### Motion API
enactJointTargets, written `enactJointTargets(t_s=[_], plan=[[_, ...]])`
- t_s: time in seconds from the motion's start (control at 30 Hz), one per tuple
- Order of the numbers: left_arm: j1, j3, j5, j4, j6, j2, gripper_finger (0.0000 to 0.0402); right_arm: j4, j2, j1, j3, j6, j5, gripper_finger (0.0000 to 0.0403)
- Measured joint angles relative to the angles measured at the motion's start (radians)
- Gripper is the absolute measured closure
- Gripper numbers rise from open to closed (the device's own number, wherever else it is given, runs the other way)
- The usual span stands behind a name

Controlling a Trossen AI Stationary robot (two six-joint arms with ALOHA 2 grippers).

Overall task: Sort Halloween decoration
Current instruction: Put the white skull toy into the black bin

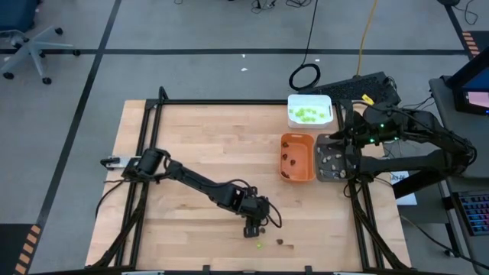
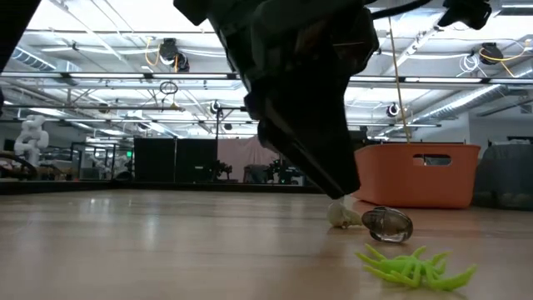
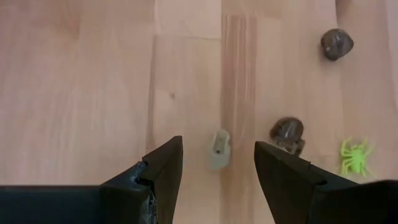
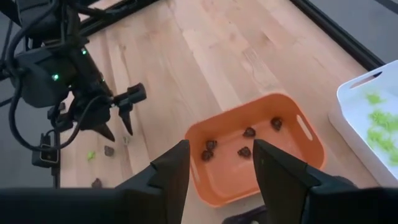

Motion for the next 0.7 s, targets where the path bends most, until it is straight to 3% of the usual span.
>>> enactJointTargets(t_s=[0.47,0.57,0.7], plan=[[0.004,0.001,0.034,0.026,0.100,0.048,0.0201,-0.006,-0.002,0.000,-0.001,0.012,0.000,0.0243],[0.001,0.001,-0.002,0.017,0.138,0.053,0.0223,-0.005,-0.002,0.000,-0.001,0.027,0.001,0.0243],[0.001,0.001,-0.005,-0.013,0.143,0.053,0.0280,-0.004,-0.002,0.000,-0.001,0.041,0.002,0.0243]])
